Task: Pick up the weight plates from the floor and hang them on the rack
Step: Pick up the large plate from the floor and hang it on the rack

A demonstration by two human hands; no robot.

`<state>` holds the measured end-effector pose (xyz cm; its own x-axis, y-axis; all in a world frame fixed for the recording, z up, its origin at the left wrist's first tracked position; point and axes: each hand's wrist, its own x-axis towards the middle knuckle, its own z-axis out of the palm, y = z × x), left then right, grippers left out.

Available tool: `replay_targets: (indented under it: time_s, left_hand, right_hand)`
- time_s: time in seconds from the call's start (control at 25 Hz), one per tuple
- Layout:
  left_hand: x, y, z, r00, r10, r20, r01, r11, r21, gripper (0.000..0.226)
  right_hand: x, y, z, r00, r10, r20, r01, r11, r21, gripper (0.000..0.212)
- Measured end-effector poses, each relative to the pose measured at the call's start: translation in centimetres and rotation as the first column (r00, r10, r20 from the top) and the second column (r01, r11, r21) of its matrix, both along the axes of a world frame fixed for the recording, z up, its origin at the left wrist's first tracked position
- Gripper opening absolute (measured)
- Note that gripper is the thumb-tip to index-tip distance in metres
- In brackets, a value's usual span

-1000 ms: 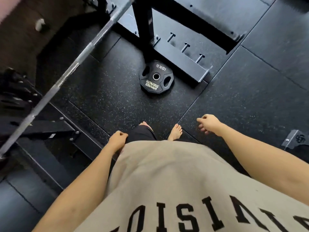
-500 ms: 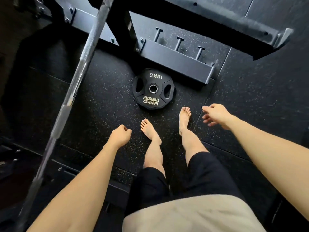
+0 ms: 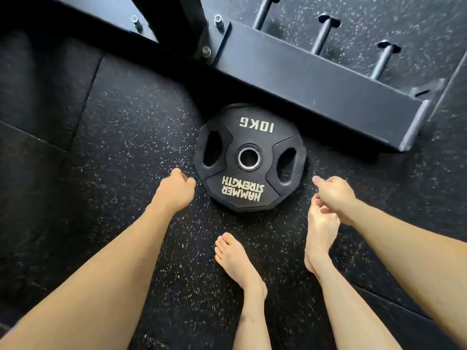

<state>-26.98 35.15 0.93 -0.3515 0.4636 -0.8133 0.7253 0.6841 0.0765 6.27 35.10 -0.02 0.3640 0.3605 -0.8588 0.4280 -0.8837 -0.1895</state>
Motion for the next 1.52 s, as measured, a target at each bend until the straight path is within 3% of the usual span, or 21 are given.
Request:
replay_targets:
  time_s: [0.08, 0.24, 0.36, 0.48, 0.6, 0.8, 0.92, 1.08, 1.16, 1.28, 1.36, 1.52]
  left_hand:
    - [-0.2, 2.2, -5.6, 0.998, -0.053, -0.036, 0.055, 0.998, 0.031, 0.035]
    - [0.2, 5.8, -12.6, 0.986, -0.122, -0.115, 0.136, 0.983, 0.120, 0.062]
    - [0.8, 6.4, -15.7, 0.913, -0.326, -0.246, 0.355, 0.931, 0.083, 0.083]
    - [1.3, 5.8, -17.1, 0.847, -0.410, -0.339, 0.480, 0.864, 0.154, 0.081]
    - [1.0, 6.0, -17.1, 0.904, -0.355, -0.240, 0.406, 0.888, 0.214, 0.068]
    - [0.9, 6.5, -15.9, 0.952, -0.285, -0.112, 0.302, 0.934, 0.190, 0.039]
    - [0.3, 5.5, -15.3, 0.967, -0.233, -0.106, 0.243, 0.965, 0.095, 0.046]
    - [0.1, 4.6, -14.0, 0.988, 0.149, 0.037, -0.150, 0.988, 0.024, 0.074]
    - [0.2, 4.5, -13.6, 0.978, 0.203, 0.040, -0.202, 0.979, -0.022, 0.074]
    - [0.4, 4.3, -12.6, 0.987, 0.161, 0.002, -0.160, 0.985, -0.058, 0.060]
    - [0.7, 3.7, -12.1, 0.941, 0.310, 0.133, -0.304, 0.951, -0.064, 0.050]
    - [1.8, 1.2, -9.2, 0.668, 0.639, 0.381, -0.665, 0.742, -0.080, 0.042]
  right_hand:
    - [-0.9, 0.4, -5.6, 0.999, -0.013, 0.033, 0.013, 1.000, -0.010, 0.043]
    - [-2.0, 0.7, -12.6, 0.993, 0.041, 0.106, -0.034, 0.997, -0.067, 0.089]
    - [-2.8, 1.4, -14.3, 0.971, 0.168, 0.172, -0.158, 0.985, -0.069, 0.087]
    - [-3.0, 1.4, -14.8, 0.911, 0.327, 0.250, -0.324, 0.945, -0.054, 0.076]
    - [-3.2, 1.4, -14.8, 0.917, 0.295, 0.268, -0.303, 0.953, -0.012, 0.060]
    - [-2.5, 1.7, -14.2, 0.917, 0.294, 0.271, -0.308, 0.951, 0.008, 0.052]
    - [-1.7, 1.8, -13.9, 0.932, 0.288, 0.219, -0.301, 0.953, 0.026, 0.049]
    - [-0.7, 2.1, -12.4, 0.961, 0.263, 0.082, -0.260, 0.964, -0.051, 0.051]
    - [-0.5, 2.5, -11.8, 0.982, 0.181, 0.044, -0.179, 0.982, -0.059, 0.040]
    - [-0.3, 2.7, -10.9, 0.990, -0.120, -0.072, 0.118, 0.993, -0.023, 0.032]
    - [-0.5, 2.5, -10.2, 0.968, -0.206, -0.141, 0.209, 0.978, 0.006, 0.021]
    - [-0.2, 1.6, -7.9, 0.958, -0.237, -0.161, 0.252, 0.964, 0.084, 0.021]
